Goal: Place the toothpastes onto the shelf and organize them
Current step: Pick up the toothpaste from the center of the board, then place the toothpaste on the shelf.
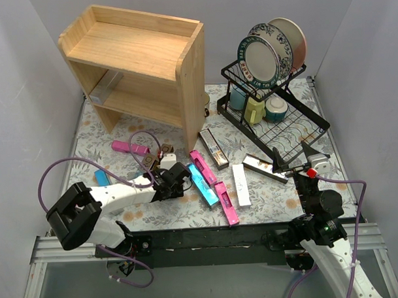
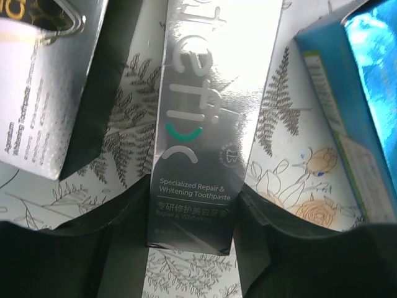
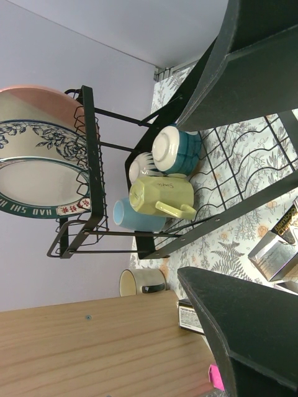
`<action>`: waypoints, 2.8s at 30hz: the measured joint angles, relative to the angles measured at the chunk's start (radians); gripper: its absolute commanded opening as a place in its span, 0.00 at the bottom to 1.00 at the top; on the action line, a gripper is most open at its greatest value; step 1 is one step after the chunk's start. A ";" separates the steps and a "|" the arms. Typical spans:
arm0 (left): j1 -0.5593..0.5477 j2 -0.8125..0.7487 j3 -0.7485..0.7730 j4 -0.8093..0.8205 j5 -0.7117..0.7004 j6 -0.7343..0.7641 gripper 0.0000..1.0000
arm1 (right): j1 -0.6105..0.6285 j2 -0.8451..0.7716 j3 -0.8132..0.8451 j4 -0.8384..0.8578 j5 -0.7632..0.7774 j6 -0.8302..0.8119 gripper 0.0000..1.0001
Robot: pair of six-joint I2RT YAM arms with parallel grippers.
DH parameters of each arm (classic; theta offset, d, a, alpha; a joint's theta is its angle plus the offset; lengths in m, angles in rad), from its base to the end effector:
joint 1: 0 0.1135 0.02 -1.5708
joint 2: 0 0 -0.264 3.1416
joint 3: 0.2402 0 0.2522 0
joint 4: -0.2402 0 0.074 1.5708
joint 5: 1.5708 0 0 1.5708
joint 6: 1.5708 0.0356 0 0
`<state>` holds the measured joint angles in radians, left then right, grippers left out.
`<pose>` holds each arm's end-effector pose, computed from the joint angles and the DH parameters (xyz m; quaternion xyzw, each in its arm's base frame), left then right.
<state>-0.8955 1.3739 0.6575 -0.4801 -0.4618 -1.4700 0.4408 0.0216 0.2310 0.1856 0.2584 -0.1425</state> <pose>0.1569 -0.1705 0.1582 -0.3118 0.9052 -0.0826 0.2767 0.0792 0.0273 0.2705 -0.0555 0.5576 0.0520 0.8266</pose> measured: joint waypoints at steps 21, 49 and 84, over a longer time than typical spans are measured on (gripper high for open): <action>0.010 -0.271 0.410 -0.483 -0.021 -0.057 0.21 | 0.000 0.000 0.000 0.001 -0.004 0.000 0.99; 0.730 -0.008 0.625 0.024 0.356 0.746 0.32 | 0.000 0.006 0.000 0.001 -0.011 0.000 0.99; 0.816 -0.340 0.390 0.214 0.288 -0.024 0.98 | 0.001 -0.003 0.000 0.002 -0.010 0.000 0.99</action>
<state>-0.0799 1.0340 1.0473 -0.2657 -0.1741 -1.4940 0.4419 0.0185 0.2310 0.1871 0.2485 -0.1425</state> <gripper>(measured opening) 0.982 0.984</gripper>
